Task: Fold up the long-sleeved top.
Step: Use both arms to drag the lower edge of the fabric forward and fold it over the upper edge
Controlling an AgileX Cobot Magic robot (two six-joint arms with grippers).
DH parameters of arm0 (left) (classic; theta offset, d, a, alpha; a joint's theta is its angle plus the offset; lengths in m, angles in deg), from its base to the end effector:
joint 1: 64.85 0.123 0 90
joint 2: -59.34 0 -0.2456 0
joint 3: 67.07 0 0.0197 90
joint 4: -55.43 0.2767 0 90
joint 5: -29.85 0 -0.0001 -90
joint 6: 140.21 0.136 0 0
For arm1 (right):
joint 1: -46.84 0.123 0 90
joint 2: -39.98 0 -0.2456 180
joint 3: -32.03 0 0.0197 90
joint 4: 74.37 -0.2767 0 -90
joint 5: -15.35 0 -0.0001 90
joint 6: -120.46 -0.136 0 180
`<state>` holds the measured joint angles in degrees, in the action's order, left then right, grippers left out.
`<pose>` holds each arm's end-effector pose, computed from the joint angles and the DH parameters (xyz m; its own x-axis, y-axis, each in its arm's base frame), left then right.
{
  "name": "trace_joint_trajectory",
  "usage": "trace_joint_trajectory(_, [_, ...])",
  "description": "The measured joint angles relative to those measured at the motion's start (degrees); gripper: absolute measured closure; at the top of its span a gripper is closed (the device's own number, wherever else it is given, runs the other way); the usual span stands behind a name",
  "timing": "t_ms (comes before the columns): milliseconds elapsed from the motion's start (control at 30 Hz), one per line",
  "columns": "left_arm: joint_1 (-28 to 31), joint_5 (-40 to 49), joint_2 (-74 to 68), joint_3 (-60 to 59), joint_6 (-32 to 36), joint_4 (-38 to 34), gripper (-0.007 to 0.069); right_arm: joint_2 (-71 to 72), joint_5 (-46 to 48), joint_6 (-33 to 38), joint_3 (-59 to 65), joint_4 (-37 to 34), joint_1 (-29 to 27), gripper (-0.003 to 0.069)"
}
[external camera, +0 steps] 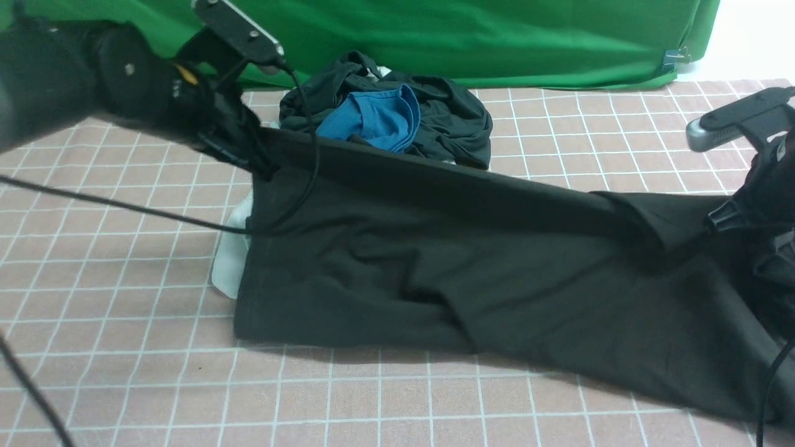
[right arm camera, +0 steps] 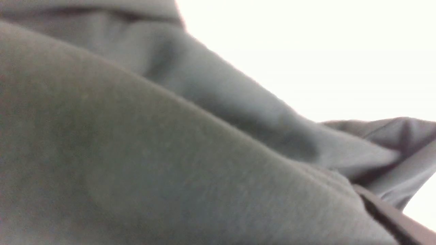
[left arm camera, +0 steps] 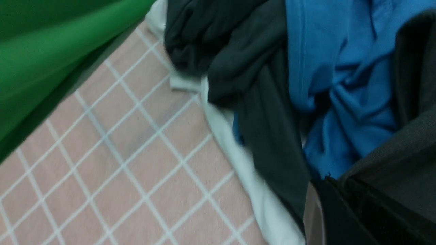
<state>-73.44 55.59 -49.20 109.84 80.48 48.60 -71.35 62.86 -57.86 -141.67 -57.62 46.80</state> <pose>0.4288 -0.0719 0.1724 -0.4936 0.6471 -0.5811 0.5628 0.7470 0.3539 0.3804 -0.0292 0.1132 -0.9491 -0.2220 -0.2235 -0.1609 0.9516 -0.2620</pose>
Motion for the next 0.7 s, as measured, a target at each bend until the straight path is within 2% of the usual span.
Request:
trace_joint_trajectory(300, [-0.37,-0.07,-8.72,9.33,1.22,-2.14,0.0592,-5.11,-0.56,0.71,-4.88,-0.28,-2.04,0.0603])
trace_joint_trajectory(333, [-0.37,-1.01,-10.10,10.17,1.22,-2.16,0.0592,-5.61,-1.71,-0.57,-4.93,-0.21,-2.04,0.0543])
trace_joint_trajectory(367, [-0.37,-1.15,-10.24,10.23,1.22,-2.16,0.0592,-5.62,-1.93,-0.73,-4.93,-0.08,-2.04,0.0533])
trace_joint_trajectory(400, [-0.37,-3.08,-11.08,10.43,1.22,-2.16,0.0589,-5.73,-2.39,-1.68,-5.14,0.53,-2.10,0.0432])
trace_joint_trajectory(467, [-0.37,-5.12,-11.62,10.48,1.22,-2.16,0.0581,-5.67,-2.39,-2.90,-5.93,1.45,-2.16,0.0307])
trace_joint_trajectory(500, [-0.37,-6.45,-11.86,10.48,1.22,-2.16,0.0565,-5.29,-2.27,-3.64,-6.68,1.88,-2.23,0.0217])
trace_joint_trajectory(567, [-0.37,-8.35,-11.92,10.69,1.17,-2.16,0.0527,-4.27,-1.75,-4.70,-7.60,2.19,-2.22,0.0130])
trace_joint_trajectory(600, [-0.37,-10.16,-11.92,10.74,1.17,-2.16,0.0477,-2.64,-1.38,-5.91,-8.08,2.27,-2.22,0.0101])
trace_joint_trajectory(667, [-0.25,-11.14,-11.92,10.75,1.17,-2.16,0.0440,-0.91,-1.20,-6.79,-8.22,2.00,-2.22,0.0108])
trace_joint_trajectory(700, [-0.18,-12.15,-11.92,10.75,1.17,-2.20,0.0389,1.43,-1.03,-6.99,-8.27,0.77,-2.04,0.0150])
